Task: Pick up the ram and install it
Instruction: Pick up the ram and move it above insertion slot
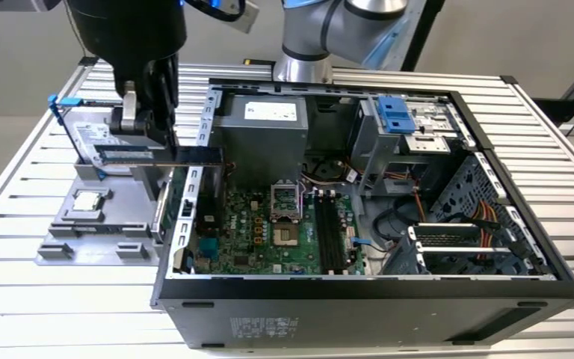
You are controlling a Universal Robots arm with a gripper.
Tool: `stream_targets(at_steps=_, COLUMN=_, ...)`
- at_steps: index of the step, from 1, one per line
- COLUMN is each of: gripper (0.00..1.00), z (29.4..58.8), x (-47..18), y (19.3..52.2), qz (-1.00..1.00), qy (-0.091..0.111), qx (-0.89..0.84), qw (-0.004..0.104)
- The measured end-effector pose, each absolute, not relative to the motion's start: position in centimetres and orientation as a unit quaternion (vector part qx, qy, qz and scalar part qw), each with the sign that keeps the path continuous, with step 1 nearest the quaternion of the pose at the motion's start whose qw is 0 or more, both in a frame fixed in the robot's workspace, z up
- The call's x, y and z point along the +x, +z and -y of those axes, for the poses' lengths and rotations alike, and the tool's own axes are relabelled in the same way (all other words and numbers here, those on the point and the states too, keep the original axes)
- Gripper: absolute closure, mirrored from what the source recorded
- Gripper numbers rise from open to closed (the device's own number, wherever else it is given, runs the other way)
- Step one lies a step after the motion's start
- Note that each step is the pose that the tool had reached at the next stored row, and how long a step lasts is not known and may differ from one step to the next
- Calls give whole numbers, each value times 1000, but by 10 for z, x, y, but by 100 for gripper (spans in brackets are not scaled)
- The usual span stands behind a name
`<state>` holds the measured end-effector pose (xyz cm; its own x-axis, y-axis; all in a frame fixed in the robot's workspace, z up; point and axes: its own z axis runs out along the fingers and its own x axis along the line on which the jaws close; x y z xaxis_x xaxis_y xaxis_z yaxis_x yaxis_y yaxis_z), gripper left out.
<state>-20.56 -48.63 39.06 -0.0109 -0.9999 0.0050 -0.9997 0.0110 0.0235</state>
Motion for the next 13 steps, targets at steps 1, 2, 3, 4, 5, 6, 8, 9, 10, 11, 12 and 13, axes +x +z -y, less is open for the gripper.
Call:
stream_targets(at_steps=1, gripper=100, z=486, x=-203, y=391, qz=711, qy=-7, qx=703, qw=10)
stream_targets(at_steps=2, gripper=100, z=486, x=-201, y=391, qz=711, qy=-7, qx=703, qw=10)
stream_targets(at_steps=3, gripper=100, z=486, x=-199, y=391, qz=711, qy=-7, qx=703, qw=10)
stream_targets(at_steps=4, gripper=100, z=486, x=-197, y=391, qz=711, qy=-7, qx=703, qw=10)
stream_targets(at_steps=5, gripper=100, z=486, x=-194, y=391, qz=711, qy=-7, qx=703, qw=10)
stream_targets(at_steps=6, gripper=100, z=486, x=-192, y=391, qz=711, qy=-7, qx=703, qw=10)
stream_targets(at_steps=8, gripper=100, z=486, x=-187, y=391, qz=711, qy=-7, qx=703, qw=10)
stream_targets(at_steps=9, gripper=100, z=486, x=-184, y=391, qz=711, qy=-7, qx=703, qw=10)
stream_targets(at_steps=10, gripper=100, z=486, x=-182, y=391, qz=711, qy=-7, qx=703, qw=10)
stream_targets(at_steps=11, gripper=100, z=486, x=-180, y=391, qz=711, qy=-7, qx=703, qw=10)
stream_targets(at_steps=12, gripper=100, z=486, x=-177, y=391, qz=711, qy=-7, qx=703, qw=10)
stream_targets(at_steps=13, gripper=100, z=486, x=-175, y=391, qz=711, qy=-7, qx=703, qw=10)
